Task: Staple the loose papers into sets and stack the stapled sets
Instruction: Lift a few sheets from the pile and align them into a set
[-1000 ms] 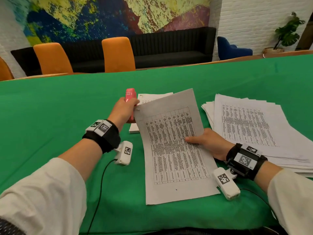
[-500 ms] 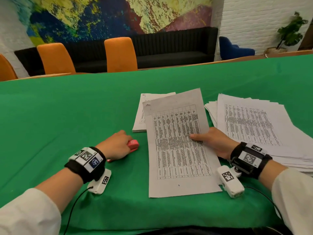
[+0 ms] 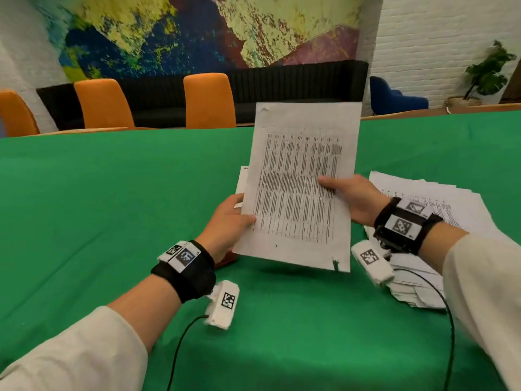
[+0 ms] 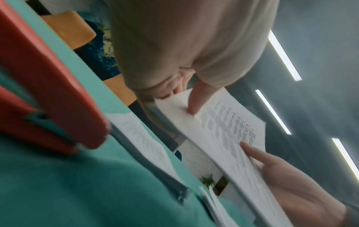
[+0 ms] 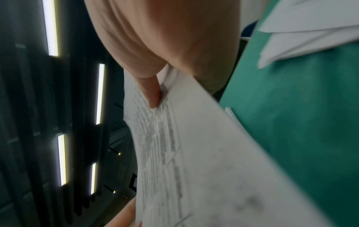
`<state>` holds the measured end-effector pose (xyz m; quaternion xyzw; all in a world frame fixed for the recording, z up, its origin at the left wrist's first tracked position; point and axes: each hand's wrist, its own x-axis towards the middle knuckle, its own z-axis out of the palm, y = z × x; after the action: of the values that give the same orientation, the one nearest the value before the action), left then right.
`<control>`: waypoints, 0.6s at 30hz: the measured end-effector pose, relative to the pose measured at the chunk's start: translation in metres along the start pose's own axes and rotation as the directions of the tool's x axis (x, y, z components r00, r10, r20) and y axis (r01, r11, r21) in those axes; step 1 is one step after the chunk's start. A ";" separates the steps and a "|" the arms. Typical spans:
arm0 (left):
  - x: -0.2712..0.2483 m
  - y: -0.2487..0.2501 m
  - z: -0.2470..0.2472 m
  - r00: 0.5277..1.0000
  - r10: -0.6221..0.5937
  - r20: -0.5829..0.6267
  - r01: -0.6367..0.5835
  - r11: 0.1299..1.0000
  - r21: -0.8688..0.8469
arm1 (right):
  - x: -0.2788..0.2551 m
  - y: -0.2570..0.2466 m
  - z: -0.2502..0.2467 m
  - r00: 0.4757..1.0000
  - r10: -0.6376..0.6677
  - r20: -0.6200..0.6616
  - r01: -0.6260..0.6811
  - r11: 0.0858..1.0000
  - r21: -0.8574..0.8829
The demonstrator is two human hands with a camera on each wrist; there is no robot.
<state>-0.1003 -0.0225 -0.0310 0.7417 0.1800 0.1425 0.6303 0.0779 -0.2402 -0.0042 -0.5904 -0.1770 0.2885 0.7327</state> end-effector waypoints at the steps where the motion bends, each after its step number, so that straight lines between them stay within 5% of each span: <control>1: 0.009 0.004 0.000 0.999 0.012 -0.046 -0.012 1.000 0.013 | 0.008 -0.007 0.004 1.000 -0.009 -0.010 0.009 1.000 -0.008; 9: 0.096 0.015 -0.033 0.967 -0.029 -0.255 0.058 0.992 0.108 | 0.037 -0.005 0.025 0.988 0.135 -0.081 -0.153 0.941 -0.301; 13: 0.135 -0.004 -0.043 0.947 -0.113 -0.300 0.187 0.955 0.231 | 0.051 0.018 0.031 0.977 0.143 -0.155 -0.193 0.905 -0.380; 15: 0.146 -0.012 -0.045 0.931 -0.171 -0.323 0.272 0.914 0.300 | 0.057 0.025 0.033 0.974 0.144 -0.174 -0.206 0.881 -0.426; 18: 0.146 -0.013 -0.041 0.951 -0.185 -0.246 0.302 0.712 0.634 | 0.062 0.035 0.031 0.967 0.166 -0.194 -0.239 0.853 -0.464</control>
<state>0.0111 0.0812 -0.0396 0.8721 0.3665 0.0449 0.3211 0.0994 -0.1722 -0.0359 -0.7894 -0.1257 0.2668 0.5384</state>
